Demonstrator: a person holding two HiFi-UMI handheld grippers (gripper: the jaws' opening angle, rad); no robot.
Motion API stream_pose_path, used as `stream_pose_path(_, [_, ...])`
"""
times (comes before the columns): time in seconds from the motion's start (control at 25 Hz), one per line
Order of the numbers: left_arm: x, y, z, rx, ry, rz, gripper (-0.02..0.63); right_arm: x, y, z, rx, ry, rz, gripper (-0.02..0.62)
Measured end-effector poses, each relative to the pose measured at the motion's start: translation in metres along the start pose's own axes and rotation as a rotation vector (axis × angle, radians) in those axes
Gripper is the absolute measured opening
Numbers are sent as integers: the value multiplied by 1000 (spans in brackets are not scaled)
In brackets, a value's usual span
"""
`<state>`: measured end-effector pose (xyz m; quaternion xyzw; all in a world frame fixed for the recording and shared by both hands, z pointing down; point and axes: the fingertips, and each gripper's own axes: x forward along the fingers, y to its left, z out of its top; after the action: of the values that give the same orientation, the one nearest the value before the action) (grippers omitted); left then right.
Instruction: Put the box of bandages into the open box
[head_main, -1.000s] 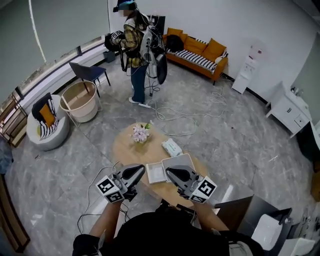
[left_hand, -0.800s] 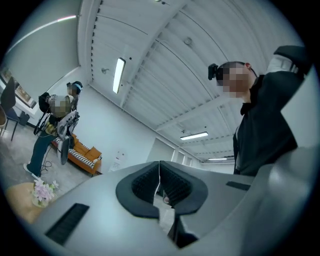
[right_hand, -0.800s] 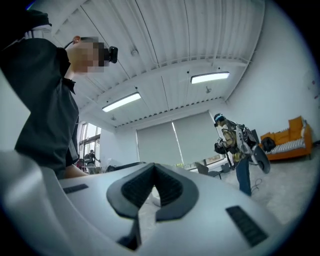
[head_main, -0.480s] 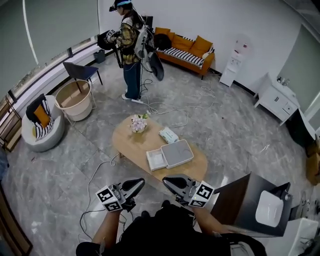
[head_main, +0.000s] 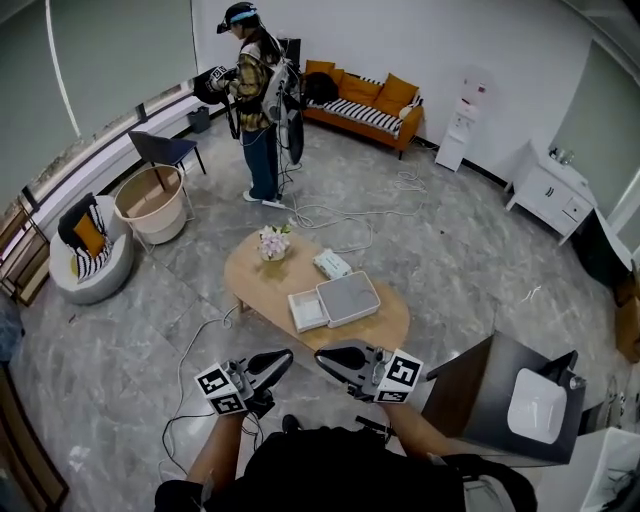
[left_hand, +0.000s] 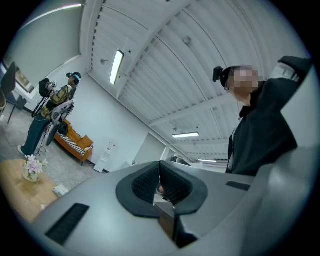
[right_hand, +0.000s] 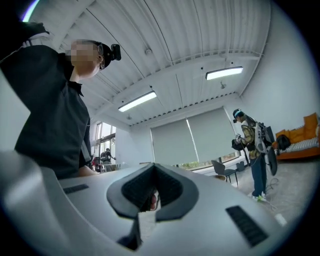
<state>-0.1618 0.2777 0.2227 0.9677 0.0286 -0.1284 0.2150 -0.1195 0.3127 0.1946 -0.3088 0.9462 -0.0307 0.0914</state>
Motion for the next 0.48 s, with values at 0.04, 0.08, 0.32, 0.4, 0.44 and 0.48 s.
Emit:
stream_pose_path(0.04, [3, -5, -2, -6, -3, 6, 17, -6, 4, 1, 1, -3, 1, 11])
stream_pose_path(0.08, [6, -11, -5, -4, 1, 11, 17, -14, 7, 1, 4, -6, -15, 11])
stream_pose_path(0.32, [2, -34, -34, -4, 48, 67, 17, -59, 12, -14, 16, -19, -138, 11])
stream_pose_path(0.4, [4, -36, -46, -17, 51, 81, 17, -69, 16, -17, 8, -20, -127, 11])
stream_pose_path(0.44, [6, -38, -50, -24, 48, 84, 17, -74, 17, -19, 5, -18, -125, 11])
stream_pose_path(0.48, [8, -39, -55, -32, 41, 86, 17, -79, 18, -23, 5, -15, -128, 11])
